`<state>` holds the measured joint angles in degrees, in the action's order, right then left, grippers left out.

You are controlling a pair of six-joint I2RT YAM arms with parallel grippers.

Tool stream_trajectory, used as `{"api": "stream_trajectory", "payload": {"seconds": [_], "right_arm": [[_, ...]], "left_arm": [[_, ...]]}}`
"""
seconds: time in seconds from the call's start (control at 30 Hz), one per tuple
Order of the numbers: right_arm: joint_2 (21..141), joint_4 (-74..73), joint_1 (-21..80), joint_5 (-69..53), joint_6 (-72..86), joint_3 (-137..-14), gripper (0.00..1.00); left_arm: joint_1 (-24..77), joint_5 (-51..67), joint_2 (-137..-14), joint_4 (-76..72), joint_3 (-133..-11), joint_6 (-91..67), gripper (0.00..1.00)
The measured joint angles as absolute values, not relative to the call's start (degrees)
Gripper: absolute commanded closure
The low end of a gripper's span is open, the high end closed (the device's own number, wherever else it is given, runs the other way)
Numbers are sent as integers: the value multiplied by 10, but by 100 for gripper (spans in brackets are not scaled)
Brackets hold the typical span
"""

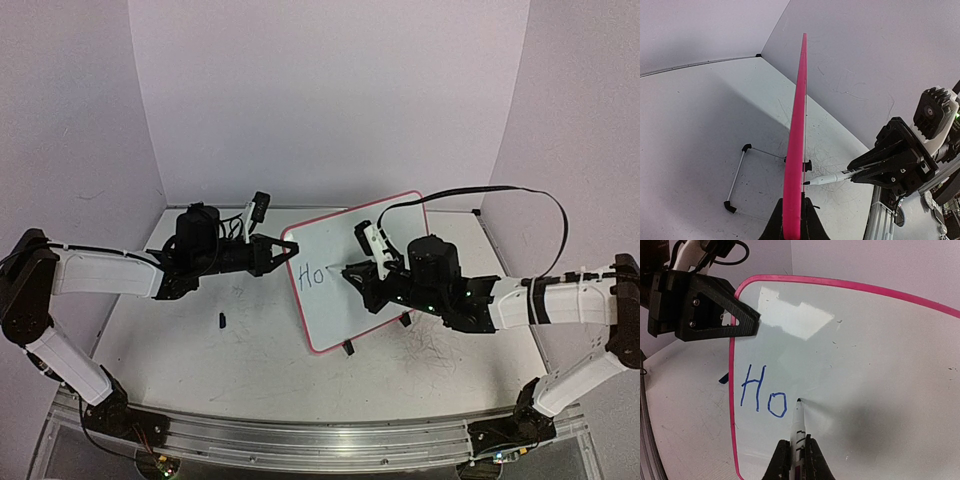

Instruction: Write a sentence on the whiteboard

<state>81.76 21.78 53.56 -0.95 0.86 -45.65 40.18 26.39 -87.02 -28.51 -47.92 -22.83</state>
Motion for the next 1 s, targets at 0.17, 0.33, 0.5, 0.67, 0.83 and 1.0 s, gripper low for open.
{"api": "stream_trajectory", "payload": {"seconds": [0.17, 0.33, 0.5, 0.67, 0.83, 1.0], "right_arm": [[819, 218, 536, -10, 9, -457, 100], [825, 219, 536, -14, 9, -466, 100], [826, 220, 536, -14, 9, -466, 100], [827, 220, 536, -13, 9, -466, 100], [828, 220, 536, -11, 11, -466, 100], [828, 220, 536, -11, 15, -466, 100]], "left_arm": [[402, 264, -870, -285, -479, -228, 100], [402, 264, -870, -285, -479, -229, 100], [402, 264, -870, -285, -479, -229, 100], [402, 263, -870, -285, -479, -229, 100], [402, 263, -870, -285, -479, -229, 100], [402, 263, -870, -285, -479, -229, 100]]}}
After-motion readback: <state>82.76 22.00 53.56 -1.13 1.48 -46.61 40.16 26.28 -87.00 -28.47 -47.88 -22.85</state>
